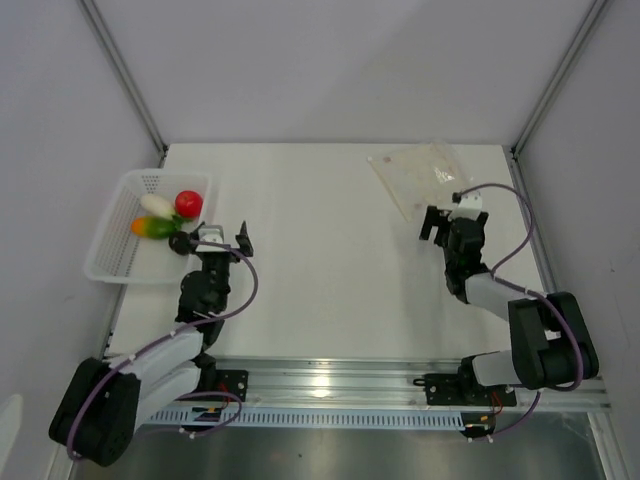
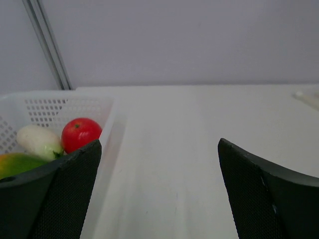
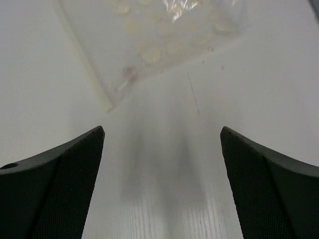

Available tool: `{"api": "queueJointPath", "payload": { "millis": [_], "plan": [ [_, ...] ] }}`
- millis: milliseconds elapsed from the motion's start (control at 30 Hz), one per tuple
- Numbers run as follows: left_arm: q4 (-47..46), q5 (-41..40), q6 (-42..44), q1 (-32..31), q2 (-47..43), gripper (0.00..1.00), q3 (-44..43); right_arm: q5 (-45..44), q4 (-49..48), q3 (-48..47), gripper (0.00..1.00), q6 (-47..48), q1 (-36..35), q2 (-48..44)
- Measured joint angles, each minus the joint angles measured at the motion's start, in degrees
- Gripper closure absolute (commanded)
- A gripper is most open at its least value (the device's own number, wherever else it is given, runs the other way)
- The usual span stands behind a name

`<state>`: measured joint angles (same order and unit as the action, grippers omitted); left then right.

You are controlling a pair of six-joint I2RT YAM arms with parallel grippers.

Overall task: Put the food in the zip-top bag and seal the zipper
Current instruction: Pick up the zipper food storage bag at the center of the board.

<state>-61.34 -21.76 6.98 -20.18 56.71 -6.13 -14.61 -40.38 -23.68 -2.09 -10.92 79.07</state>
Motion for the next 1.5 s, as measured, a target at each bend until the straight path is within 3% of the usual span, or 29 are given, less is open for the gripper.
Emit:
{"api": "queueJointPath", "payload": {
  "millis": [167, 333, 467, 733, 933, 1133, 1300, 1500],
  "plan": [
    [9.70, 0.04, -6.38, -1.40, -10.71, 0.00, -5.92, -3.54, 15.67, -18.49, 0.01, -7.43, 1.70, 0.90],
    [14.56, 3.52, -14.62, -3.78, -11.47, 0.00, -8.20, 1.20, 24.59, -31.01, 0.01, -17.38, 5.40, 8.48],
    [25.14, 3.52, -24.83, -4.59, -11.21, 0.01, -11.91, 5.68, 28.28, -34.45, 0.01, -24.57, 5.68, 16.20],
    [41.88, 3.96, -35.47, -4.68, -19.54, 0.01, -19.02, 15.28, 29.14, -34.36, 0.05, -33.83, 4.74, 24.48],
    [59.47, 6.80, -40.52, -4.68, -24.44, 0.00, -24.85, 12.07, 32.26, -37.57, 0.04, -27.15, -1.36, 26.21],
    [68.94, 8.44, -43.01, -4.68, -26.75, 0.00, -26.93, 3.74, 41.64, -56.61, 0.04, -13.66, -7.50, 34.99],
    [73.40, 8.68, -43.19, -4.68, -25.70, 0.01, -29.81, -6.05, 49.79, -73.61, 0.10, -3.08, -9.73, 45.35],
    [74.44, 10.01, -43.15, -4.68, -24.15, 0.00, -30.10, -14.69, 54.53, -79.95, 0.20, 6.16, -10.56, 51.41]
  ]
}}
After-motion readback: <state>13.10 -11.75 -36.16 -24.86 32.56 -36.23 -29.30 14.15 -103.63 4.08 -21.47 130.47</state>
